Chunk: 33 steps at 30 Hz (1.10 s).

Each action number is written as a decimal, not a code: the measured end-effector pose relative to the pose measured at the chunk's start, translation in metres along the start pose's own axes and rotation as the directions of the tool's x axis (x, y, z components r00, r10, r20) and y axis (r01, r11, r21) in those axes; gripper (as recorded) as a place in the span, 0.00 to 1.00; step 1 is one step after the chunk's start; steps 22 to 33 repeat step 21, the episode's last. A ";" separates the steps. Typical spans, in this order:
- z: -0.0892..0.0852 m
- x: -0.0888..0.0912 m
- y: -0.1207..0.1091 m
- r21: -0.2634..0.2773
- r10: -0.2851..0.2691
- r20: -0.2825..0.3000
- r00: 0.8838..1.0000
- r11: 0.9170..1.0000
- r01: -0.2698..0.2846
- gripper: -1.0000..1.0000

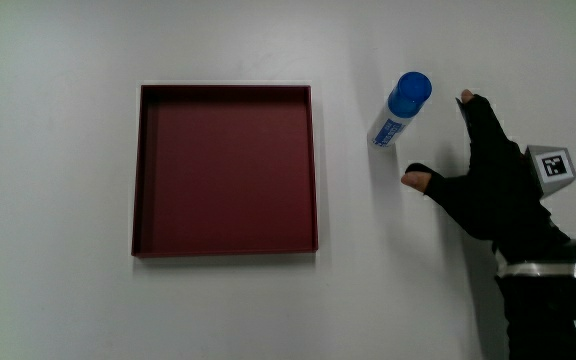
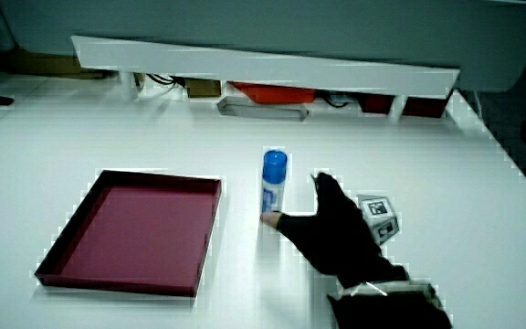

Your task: Pick glue from desk

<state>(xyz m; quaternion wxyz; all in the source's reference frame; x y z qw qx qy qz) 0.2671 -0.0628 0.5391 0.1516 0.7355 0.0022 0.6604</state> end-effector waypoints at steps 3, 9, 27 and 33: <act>0.000 -0.003 -0.001 0.028 0.014 0.026 1.000 1.000 -0.014 1.00; -0.002 -0.016 -0.001 0.032 0.058 0.067 0.996 0.998 -0.060 1.00; -0.043 -0.099 0.012 -0.091 0.217 0.161 0.963 0.975 -0.205 1.00; -0.043 -0.099 0.012 -0.091 0.217 0.161 0.963 0.975 -0.205 1.00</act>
